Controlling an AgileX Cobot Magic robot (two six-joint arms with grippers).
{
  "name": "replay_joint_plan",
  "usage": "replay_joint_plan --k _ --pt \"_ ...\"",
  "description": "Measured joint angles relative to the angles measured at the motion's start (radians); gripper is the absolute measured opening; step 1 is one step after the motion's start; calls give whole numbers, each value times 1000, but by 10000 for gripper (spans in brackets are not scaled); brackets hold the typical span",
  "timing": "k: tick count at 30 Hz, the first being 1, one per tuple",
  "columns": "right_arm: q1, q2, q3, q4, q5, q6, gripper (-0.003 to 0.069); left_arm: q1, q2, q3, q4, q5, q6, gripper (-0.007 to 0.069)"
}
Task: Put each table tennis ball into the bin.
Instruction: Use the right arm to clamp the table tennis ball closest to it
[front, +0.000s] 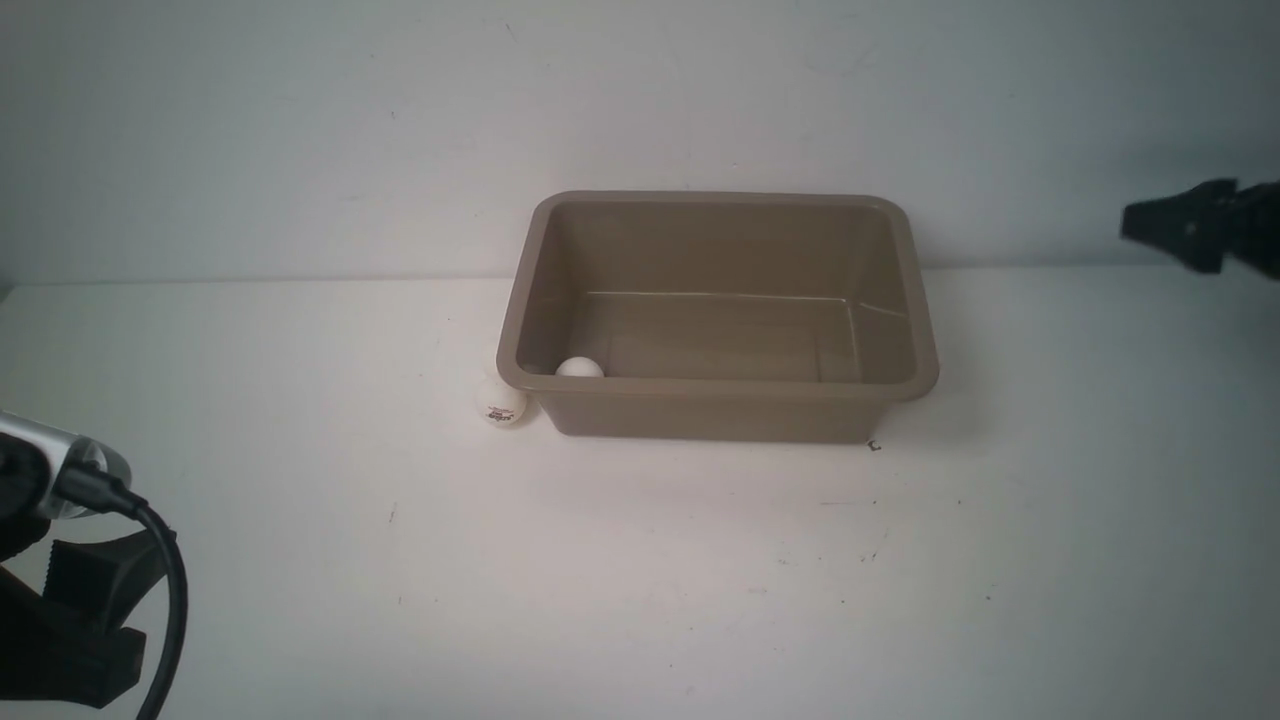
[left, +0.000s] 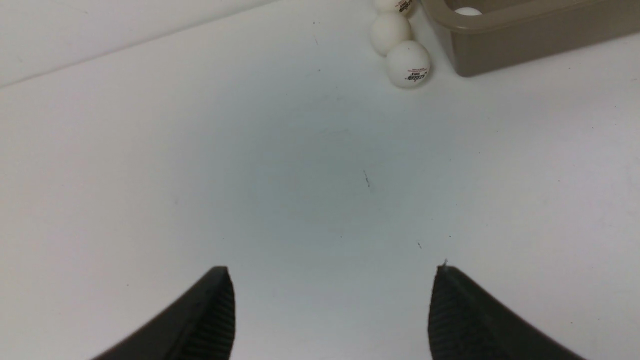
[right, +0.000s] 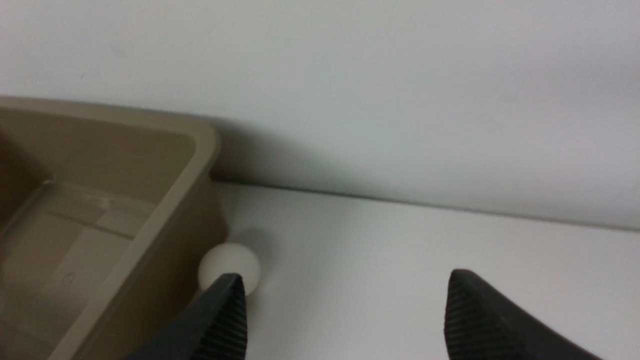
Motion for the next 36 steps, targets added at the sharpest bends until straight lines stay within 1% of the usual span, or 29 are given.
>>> replay_joint_plan --k 3,9,12,17,20,25,34,36 --pt "23 49 0 -10 45 5 480 0 0 0 0 0 0 468" --pt "99 77 -1 -120 53 8 480 0 0 0 0 0 0 468" --pt "131 77 -1 -168 22 1 480 0 0 0 0 0 0 468" --pt "187 77 -1 -216 -62 -62 480 0 0 0 0 0 0 468" --pt "234 77 -1 -222 -142 -178 480 0 0 0 0 0 0 468" --pt "259 77 -1 -222 -187 -294 480 0 0 0 0 0 0 468" --pt "259 80 -1 -206 -177 -496 480 0 0 0 0 0 0 468" --pt "259 82 -1 -194 -172 -508 480 0 0 0 0 0 0 468"
